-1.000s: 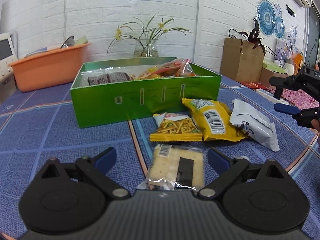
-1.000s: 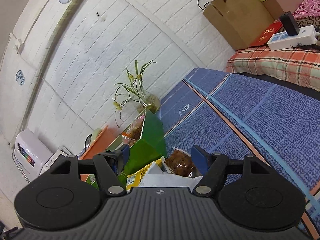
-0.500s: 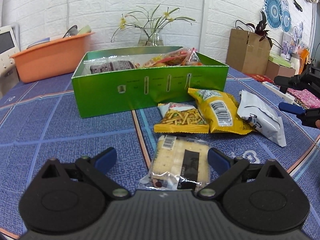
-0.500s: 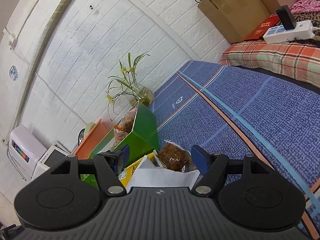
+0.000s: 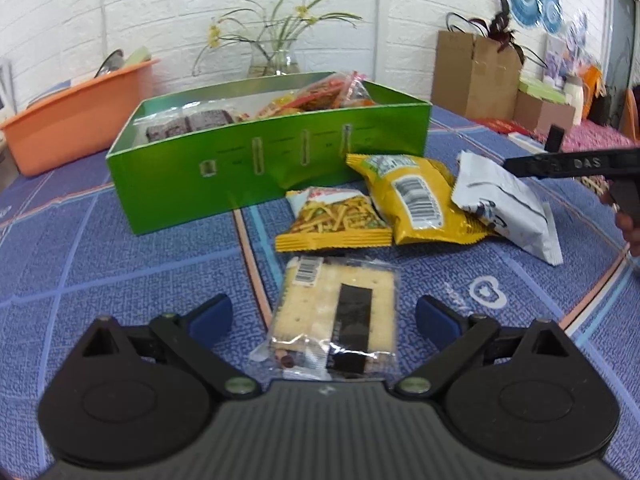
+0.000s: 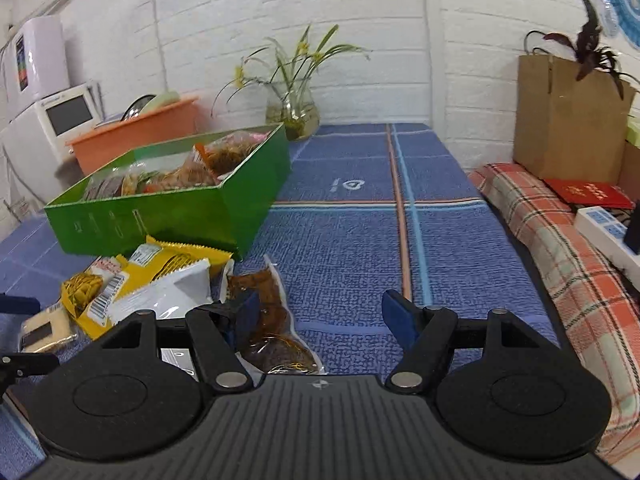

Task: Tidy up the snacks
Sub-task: 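Grasp the cracker packet with the left gripper while the right grasps the jerky packet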

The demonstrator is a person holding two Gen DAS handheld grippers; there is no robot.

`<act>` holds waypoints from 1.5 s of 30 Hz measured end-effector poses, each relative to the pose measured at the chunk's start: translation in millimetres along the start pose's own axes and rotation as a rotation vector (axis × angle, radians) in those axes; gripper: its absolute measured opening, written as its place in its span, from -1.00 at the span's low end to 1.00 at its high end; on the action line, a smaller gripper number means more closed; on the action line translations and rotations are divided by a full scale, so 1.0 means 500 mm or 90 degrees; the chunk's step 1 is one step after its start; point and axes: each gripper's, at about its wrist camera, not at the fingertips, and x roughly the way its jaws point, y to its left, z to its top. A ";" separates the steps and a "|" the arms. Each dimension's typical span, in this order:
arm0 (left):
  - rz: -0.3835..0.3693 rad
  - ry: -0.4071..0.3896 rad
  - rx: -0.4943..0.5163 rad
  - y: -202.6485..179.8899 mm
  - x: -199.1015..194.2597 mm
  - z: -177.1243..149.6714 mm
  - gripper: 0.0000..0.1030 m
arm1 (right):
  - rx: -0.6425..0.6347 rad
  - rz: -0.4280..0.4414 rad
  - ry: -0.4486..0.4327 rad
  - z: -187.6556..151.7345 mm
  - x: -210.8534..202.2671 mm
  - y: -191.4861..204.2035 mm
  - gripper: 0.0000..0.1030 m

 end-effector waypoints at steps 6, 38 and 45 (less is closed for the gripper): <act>-0.022 0.002 0.019 -0.014 0.006 0.005 0.89 | -0.063 0.091 0.052 0.014 0.029 0.030 1.00; -0.071 -0.056 -0.270 0.177 -0.198 -0.057 0.09 | -0.053 0.223 0.047 0.061 -0.084 0.166 0.34; -0.074 -0.155 -0.287 0.236 -0.158 0.094 0.09 | 0.079 0.297 0.037 0.131 0.033 0.225 0.34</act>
